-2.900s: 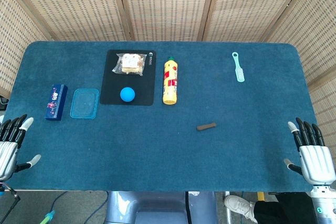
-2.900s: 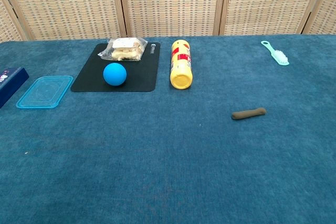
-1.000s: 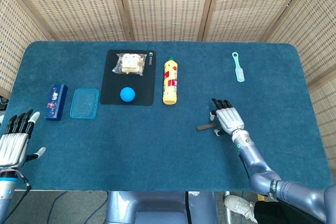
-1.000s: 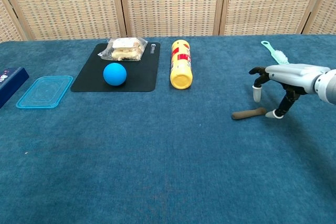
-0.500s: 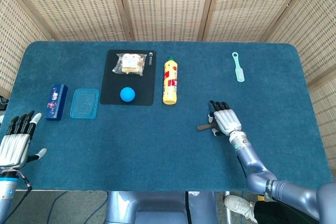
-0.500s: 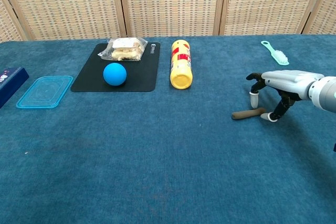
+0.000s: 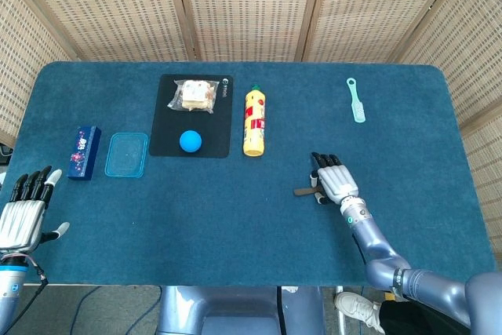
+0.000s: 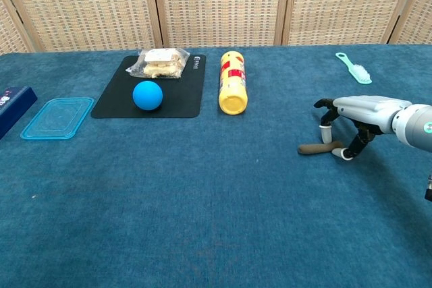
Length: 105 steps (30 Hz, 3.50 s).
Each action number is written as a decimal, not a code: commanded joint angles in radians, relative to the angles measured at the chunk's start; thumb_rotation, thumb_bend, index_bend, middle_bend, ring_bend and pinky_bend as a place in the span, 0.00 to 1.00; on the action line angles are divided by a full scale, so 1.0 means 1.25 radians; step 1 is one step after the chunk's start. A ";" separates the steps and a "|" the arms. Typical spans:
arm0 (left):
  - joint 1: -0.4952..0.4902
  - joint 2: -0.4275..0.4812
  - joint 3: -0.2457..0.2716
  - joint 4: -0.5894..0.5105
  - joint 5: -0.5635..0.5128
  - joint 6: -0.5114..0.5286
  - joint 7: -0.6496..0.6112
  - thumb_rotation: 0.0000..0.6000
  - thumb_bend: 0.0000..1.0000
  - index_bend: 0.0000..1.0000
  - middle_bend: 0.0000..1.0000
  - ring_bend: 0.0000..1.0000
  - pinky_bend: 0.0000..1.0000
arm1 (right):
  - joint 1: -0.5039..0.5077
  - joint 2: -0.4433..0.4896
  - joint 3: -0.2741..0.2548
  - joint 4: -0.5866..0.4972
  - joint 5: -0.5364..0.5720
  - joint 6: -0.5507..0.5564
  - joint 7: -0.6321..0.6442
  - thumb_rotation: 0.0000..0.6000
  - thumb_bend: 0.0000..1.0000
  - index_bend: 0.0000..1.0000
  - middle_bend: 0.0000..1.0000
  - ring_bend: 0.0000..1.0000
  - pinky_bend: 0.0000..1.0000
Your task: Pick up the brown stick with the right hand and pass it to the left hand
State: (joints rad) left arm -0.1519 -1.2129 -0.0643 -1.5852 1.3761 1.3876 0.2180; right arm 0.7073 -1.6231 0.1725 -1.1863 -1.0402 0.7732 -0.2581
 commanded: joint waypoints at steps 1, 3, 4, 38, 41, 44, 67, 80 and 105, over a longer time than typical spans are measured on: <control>0.000 0.000 0.000 0.000 -0.001 -0.001 -0.001 1.00 0.00 0.00 0.00 0.00 0.00 | 0.001 -0.001 -0.002 0.005 0.000 0.002 -0.004 1.00 0.53 0.60 0.07 0.00 0.00; 0.000 0.000 0.000 0.001 -0.001 -0.001 -0.002 1.00 0.00 0.00 0.00 0.00 0.00 | 0.000 0.000 -0.002 0.007 0.000 0.005 -0.002 1.00 0.54 0.67 0.08 0.00 0.00; 0.000 0.001 0.001 0.001 0.000 -0.001 -0.002 1.00 0.00 0.00 0.00 0.00 0.00 | -0.001 0.001 -0.002 0.007 -0.005 0.009 0.004 1.00 0.54 0.68 0.08 0.00 0.00; -0.270 -0.069 -0.060 -0.108 0.269 -0.130 0.135 1.00 0.05 0.08 0.00 0.00 0.00 | 0.148 0.113 0.170 -0.414 0.365 -0.016 0.070 1.00 0.55 0.75 0.14 0.00 0.00; -0.311 -0.094 -0.069 -0.082 0.289 -0.159 0.118 1.00 0.12 0.15 0.00 0.00 0.00 | 0.170 0.102 0.170 -0.421 0.393 -0.019 0.071 1.00 0.55 0.75 0.14 0.00 0.00; -0.348 -0.120 -0.082 -0.055 0.299 -0.181 0.098 1.00 0.17 0.24 0.00 0.00 0.00 | 0.186 0.091 0.163 -0.425 0.406 -0.014 0.066 1.00 0.55 0.75 0.14 0.00 0.00; -0.447 -0.226 -0.072 0.076 0.317 -0.182 0.060 1.00 0.27 0.38 0.00 0.00 0.00 | 0.218 0.078 0.125 -0.440 0.419 0.034 0.081 1.00 0.55 0.75 0.14 0.00 0.00; -0.461 -0.279 -0.056 0.133 0.288 -0.183 0.044 1.00 0.31 0.42 0.00 0.00 0.00 | 0.209 0.076 0.114 -0.424 0.408 0.032 0.115 1.00 0.56 0.76 0.14 0.00 0.00; -0.494 -0.344 -0.050 0.142 0.253 -0.200 0.087 1.00 0.36 0.51 0.00 0.00 0.00 | 0.193 0.087 0.104 -0.425 0.362 0.012 0.163 1.00 0.56 0.76 0.14 0.00 0.00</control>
State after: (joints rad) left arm -0.7685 -1.6404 -0.1274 -1.4074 1.6931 1.1379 0.3241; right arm 0.9487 -1.5147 0.3027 -1.7176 -0.5871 0.7884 -0.0548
